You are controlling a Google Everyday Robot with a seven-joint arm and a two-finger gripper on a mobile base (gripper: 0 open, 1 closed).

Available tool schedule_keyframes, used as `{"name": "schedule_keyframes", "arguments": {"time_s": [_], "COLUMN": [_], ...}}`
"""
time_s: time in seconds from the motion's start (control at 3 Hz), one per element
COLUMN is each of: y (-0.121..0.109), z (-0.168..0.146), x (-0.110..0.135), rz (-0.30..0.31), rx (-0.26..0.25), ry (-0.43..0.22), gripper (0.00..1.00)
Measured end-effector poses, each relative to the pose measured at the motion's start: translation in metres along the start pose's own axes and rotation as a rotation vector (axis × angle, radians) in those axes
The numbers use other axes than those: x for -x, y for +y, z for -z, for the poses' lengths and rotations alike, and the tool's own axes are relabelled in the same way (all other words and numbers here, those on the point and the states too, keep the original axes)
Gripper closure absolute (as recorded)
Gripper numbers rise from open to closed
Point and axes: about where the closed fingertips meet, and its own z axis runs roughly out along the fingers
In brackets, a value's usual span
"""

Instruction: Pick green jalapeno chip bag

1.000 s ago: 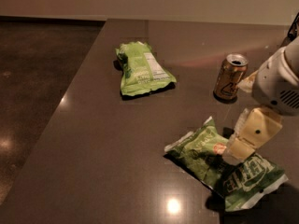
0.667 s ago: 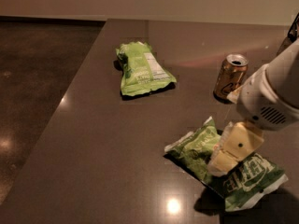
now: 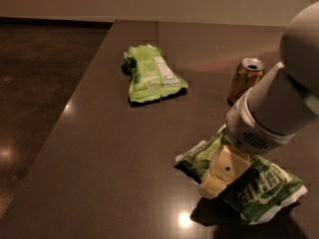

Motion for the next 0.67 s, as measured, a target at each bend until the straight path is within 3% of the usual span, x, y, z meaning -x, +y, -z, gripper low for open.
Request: {"name": "schedule_keyframes", "arguments": {"time_s": [0.67], "y": [-0.0101], "z": [-0.0135], "x": [-0.0146], "rz": [-0.044], "rx": [-0.047], "ry": [0.071], "gripper": [0.41]}}
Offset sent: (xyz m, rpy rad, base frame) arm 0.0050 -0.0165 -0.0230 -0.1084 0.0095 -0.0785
